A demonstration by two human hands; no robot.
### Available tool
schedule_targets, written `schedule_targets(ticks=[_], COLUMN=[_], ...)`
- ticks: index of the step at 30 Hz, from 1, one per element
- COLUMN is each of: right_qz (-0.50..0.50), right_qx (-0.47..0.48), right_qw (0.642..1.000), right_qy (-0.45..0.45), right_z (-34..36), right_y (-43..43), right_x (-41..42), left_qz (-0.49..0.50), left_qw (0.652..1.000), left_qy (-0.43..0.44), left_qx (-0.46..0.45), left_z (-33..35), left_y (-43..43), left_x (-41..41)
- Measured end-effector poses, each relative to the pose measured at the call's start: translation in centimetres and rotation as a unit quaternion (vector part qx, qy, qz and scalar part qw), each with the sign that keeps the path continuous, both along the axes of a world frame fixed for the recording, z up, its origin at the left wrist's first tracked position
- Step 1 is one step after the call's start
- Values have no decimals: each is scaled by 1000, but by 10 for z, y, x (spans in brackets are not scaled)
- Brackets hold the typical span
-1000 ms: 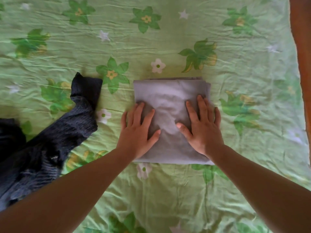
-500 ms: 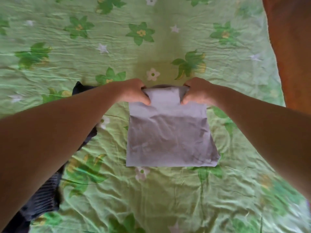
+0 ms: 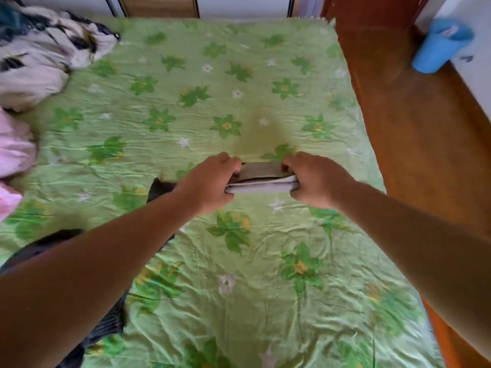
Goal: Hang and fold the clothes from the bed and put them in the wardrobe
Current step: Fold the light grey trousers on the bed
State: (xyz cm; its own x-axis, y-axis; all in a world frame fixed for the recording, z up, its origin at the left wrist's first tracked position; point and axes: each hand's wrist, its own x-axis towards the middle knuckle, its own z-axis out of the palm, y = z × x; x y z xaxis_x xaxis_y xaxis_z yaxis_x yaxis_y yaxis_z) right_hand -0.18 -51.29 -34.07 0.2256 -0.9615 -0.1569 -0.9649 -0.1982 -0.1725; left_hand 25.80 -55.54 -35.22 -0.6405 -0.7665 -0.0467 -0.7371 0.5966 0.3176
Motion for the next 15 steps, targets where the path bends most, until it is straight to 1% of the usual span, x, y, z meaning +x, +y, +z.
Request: schedule_targets(ticks=[2, 4, 5, 7, 8, 9, 10, 11, 13, 14, 15], right_qz=[18, 20, 18, 24, 25, 17, -2, -27, -70, -84, -86], right_qx=[-19, 4, 47, 154, 196, 214, 200, 156, 52, 21, 17], right_qw=[998, 996, 993, 981, 973, 971, 976, 985, 996, 996, 996], right_qy=[49, 92, 107, 118, 117, 108, 90, 68, 26, 12, 8], right_z=[-29, -70, -92, -134, -150, -161, -167, -170, -171, -170, -170], right_y=[42, 89, 115, 166, 188, 202, 209, 207, 185, 169, 153], right_x=[10, 25, 33, 45, 49, 51, 51, 50, 45, 44, 43], left_qz=[-11, -20, -29, -58, -65, -58, -40, -17, 28, 51, 73], left_qw=[998, 989, 983, 965, 958, 961, 972, 985, 998, 998, 997], left_qy=[-63, -146, -182, -239, -250, -235, -197, -144, -55, -33, -27], left_qx=[-24, -26, 1, 89, 123, 135, 123, 89, 17, 3, -1], left_z=[-25, -62, -84, -126, -142, -153, -160, -165, -169, -170, -173], left_y=[37, 81, 105, 155, 175, 189, 195, 195, 177, 163, 149], left_x=[4, 8, 11, 21, 27, 32, 35, 34, 26, 20, 14])
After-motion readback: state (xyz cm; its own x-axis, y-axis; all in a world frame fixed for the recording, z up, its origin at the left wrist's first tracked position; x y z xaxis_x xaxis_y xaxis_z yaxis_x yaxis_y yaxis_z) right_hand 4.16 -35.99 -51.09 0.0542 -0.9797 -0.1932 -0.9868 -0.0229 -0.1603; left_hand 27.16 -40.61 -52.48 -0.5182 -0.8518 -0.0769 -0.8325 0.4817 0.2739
